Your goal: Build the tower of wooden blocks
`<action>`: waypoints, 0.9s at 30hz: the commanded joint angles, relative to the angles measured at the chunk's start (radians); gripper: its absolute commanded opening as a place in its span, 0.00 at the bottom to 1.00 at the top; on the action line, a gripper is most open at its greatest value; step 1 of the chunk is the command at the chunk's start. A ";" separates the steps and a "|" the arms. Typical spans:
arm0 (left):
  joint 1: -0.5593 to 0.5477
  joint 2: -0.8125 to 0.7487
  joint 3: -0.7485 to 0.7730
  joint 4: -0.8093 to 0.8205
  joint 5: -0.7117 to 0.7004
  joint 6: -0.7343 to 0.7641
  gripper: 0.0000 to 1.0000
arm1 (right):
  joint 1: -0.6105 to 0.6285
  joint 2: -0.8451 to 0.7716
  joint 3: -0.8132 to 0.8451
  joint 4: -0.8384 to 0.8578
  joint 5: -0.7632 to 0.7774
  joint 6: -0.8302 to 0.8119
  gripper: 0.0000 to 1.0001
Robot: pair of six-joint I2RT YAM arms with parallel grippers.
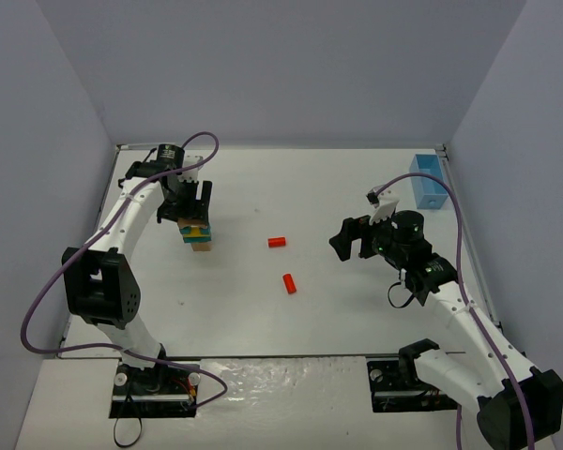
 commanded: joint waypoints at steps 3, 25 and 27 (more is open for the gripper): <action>0.006 -0.020 0.043 0.023 0.013 0.007 0.47 | -0.001 0.000 0.032 0.067 -0.016 -0.006 1.00; 0.006 -0.020 0.042 0.023 0.001 0.007 0.76 | -0.001 -0.002 0.030 0.072 -0.016 -0.005 1.00; 0.006 -0.022 0.043 0.023 -0.001 0.007 0.77 | -0.001 -0.003 0.028 0.072 -0.016 -0.004 1.00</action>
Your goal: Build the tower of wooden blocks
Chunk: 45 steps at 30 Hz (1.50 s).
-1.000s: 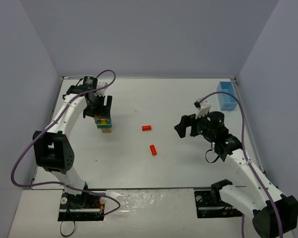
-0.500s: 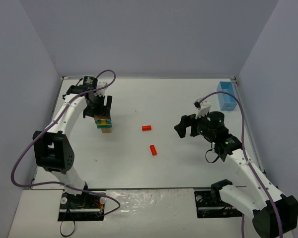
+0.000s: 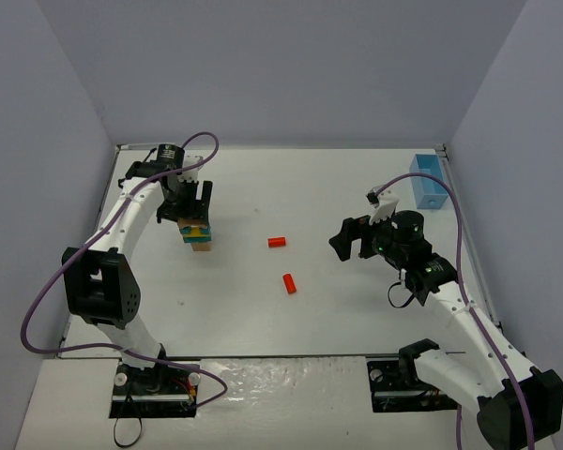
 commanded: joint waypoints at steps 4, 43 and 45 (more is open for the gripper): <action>0.007 -0.019 0.041 0.024 0.001 0.007 0.81 | -0.001 0.001 0.030 0.070 -0.017 -0.005 1.00; -0.309 -0.347 0.087 0.002 -0.091 -0.135 0.88 | 0.007 0.014 0.048 -0.009 0.030 0.074 0.94; -0.310 -0.408 0.043 0.002 -0.113 -0.165 0.88 | 0.040 0.051 0.050 -0.029 0.034 0.101 0.91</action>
